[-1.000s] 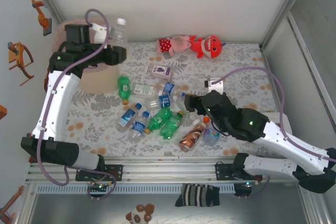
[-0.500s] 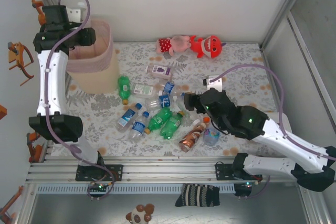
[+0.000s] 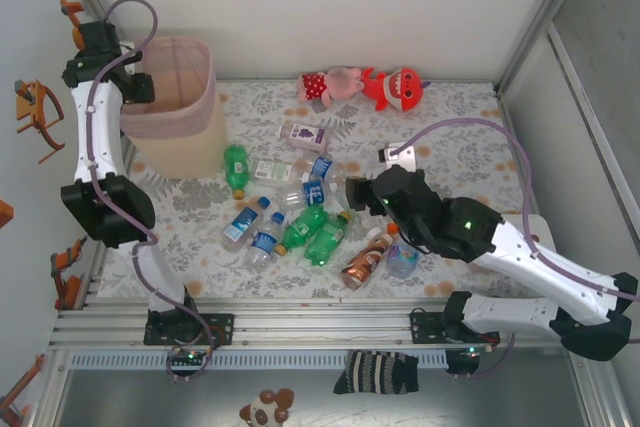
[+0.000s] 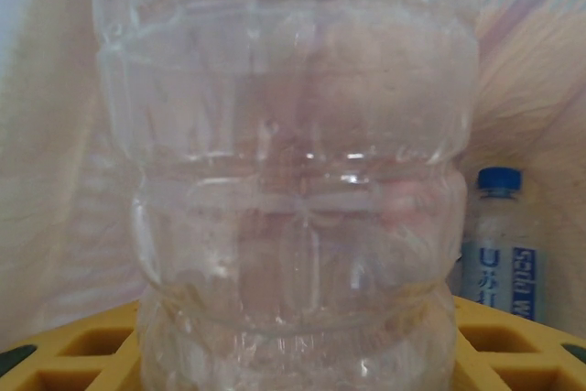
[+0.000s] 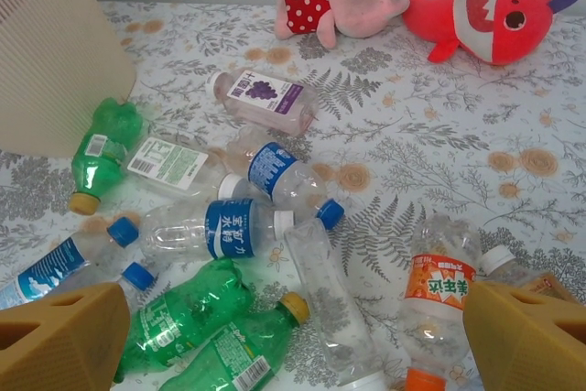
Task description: Put the plastic bottles in the bin
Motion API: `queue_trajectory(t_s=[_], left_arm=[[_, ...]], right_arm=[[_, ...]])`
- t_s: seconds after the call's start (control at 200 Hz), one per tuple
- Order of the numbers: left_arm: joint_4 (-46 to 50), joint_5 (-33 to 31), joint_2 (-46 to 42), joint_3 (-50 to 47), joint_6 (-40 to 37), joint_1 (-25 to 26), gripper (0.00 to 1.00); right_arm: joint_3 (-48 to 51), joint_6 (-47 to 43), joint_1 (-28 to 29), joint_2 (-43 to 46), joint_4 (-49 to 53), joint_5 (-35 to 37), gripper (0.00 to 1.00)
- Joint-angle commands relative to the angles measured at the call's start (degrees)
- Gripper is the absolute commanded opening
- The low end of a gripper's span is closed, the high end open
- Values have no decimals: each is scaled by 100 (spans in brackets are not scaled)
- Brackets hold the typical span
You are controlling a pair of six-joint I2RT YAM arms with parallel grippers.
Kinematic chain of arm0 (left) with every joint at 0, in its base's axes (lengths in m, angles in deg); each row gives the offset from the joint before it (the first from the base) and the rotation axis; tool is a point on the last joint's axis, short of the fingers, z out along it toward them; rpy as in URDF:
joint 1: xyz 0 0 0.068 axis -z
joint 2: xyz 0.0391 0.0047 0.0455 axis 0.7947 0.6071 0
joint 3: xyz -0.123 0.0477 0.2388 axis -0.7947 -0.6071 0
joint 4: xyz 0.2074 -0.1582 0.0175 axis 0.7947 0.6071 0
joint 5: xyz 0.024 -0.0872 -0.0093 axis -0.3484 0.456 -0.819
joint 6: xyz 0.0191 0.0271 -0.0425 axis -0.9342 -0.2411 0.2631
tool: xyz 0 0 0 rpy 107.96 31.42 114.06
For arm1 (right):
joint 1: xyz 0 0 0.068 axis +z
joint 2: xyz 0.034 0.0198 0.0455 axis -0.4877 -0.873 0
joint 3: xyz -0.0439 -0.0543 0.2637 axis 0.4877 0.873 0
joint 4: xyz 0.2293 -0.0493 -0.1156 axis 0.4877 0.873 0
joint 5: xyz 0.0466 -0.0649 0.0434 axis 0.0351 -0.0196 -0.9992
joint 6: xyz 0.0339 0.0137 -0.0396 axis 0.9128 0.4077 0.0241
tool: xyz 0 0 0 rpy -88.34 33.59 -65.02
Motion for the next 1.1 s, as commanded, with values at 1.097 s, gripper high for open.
queue_trajectory(t_s=[1.097], left_arm=[[-65, 1163, 267, -364, 172, -52, 78]], right_arm=[[-182, -78, 14, -266, 127, 139, 93]])
